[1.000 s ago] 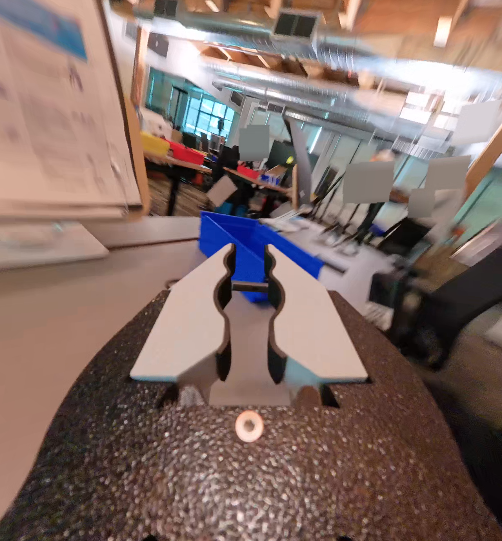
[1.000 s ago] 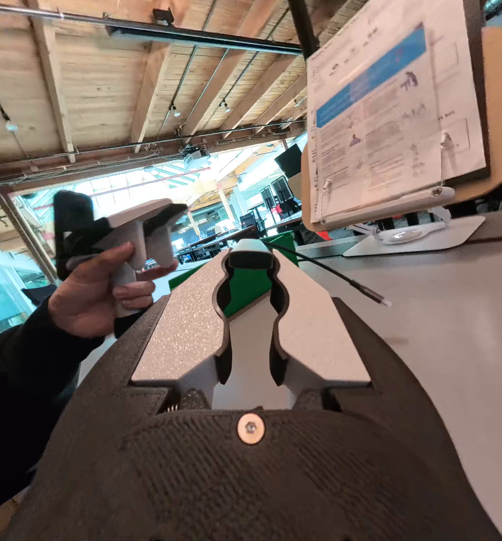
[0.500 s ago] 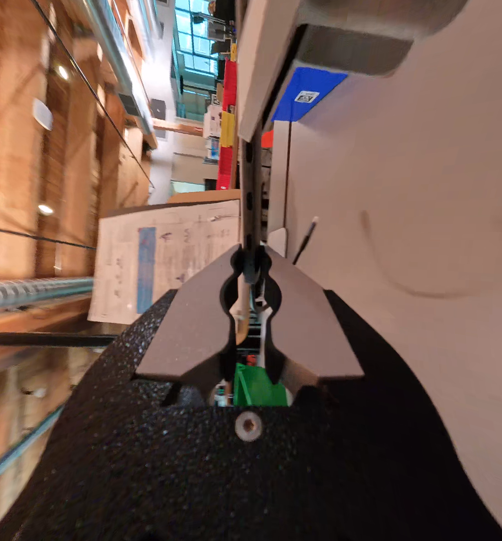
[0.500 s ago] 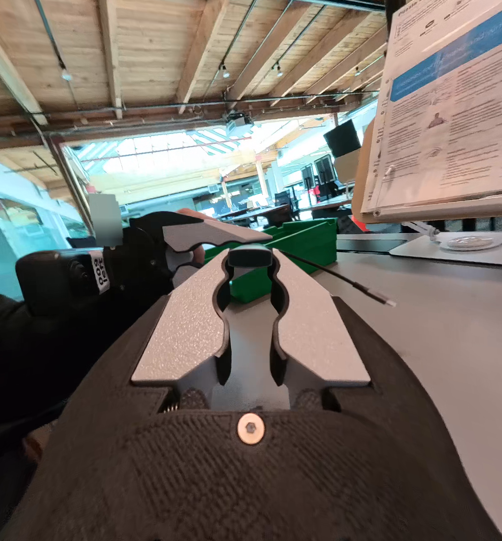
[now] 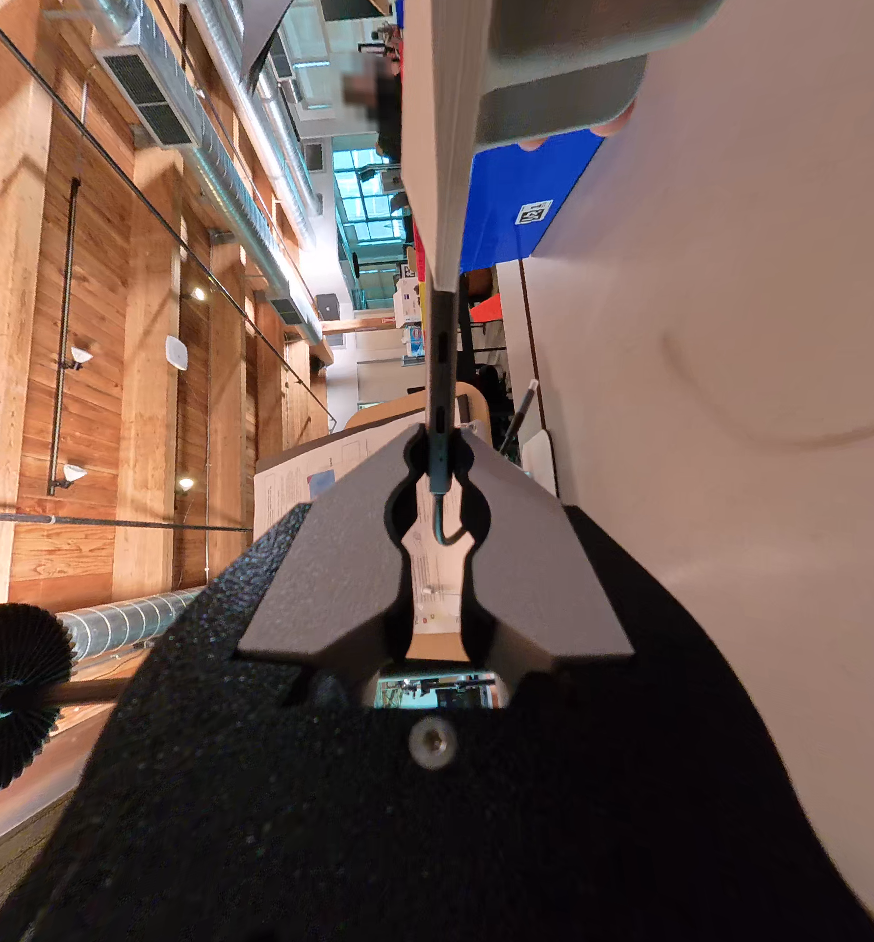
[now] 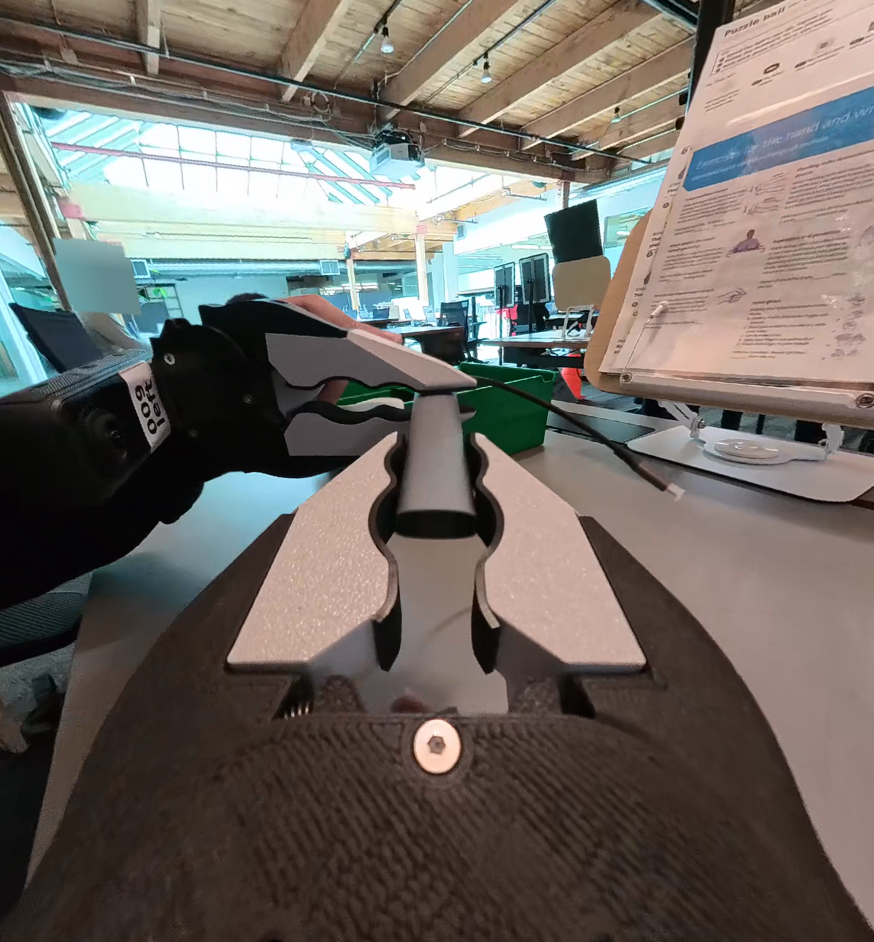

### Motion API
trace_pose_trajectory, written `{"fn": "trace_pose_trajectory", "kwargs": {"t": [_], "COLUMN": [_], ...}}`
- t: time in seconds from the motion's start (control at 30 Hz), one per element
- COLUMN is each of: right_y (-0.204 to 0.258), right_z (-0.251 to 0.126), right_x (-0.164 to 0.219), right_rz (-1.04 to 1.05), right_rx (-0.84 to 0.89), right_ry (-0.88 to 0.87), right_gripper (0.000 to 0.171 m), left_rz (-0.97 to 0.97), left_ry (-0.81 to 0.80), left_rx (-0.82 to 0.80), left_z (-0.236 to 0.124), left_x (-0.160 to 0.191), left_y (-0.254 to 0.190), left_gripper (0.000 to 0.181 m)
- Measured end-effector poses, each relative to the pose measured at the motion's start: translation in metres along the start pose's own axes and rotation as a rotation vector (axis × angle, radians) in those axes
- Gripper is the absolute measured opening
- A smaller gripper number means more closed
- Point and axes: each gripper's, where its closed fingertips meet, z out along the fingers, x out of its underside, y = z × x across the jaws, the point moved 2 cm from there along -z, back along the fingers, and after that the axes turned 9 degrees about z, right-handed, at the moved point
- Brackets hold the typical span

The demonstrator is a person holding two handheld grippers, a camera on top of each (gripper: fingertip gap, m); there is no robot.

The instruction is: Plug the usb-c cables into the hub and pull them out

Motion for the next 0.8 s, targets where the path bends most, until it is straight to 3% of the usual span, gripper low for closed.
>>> {"fn": "trace_pose_trajectory", "kwargs": {"t": [0.6,0.7,0.8], "right_y": [0.001,-0.003,-0.017], "right_z": [0.003,0.001,-0.006], "right_x": [0.007,0.007,0.003], "right_rz": [-0.073,-0.080,-0.086], "right_rx": [0.090,0.124,0.182], "right_ry": [0.021,-0.018,-0.061], "right_gripper": [0.022,0.022,0.022], "left_rz": [0.020,-0.094,-0.284], "left_ry": [-0.001,0.013,0.023], "left_rx": [-0.019,-0.007,-0.021], "left_z": [0.003,0.003,-0.006], "left_x": [0.002,0.004,0.011], "left_y": [-0.005,-0.005,0.008], "left_gripper": [0.007,0.010,0.034]}}
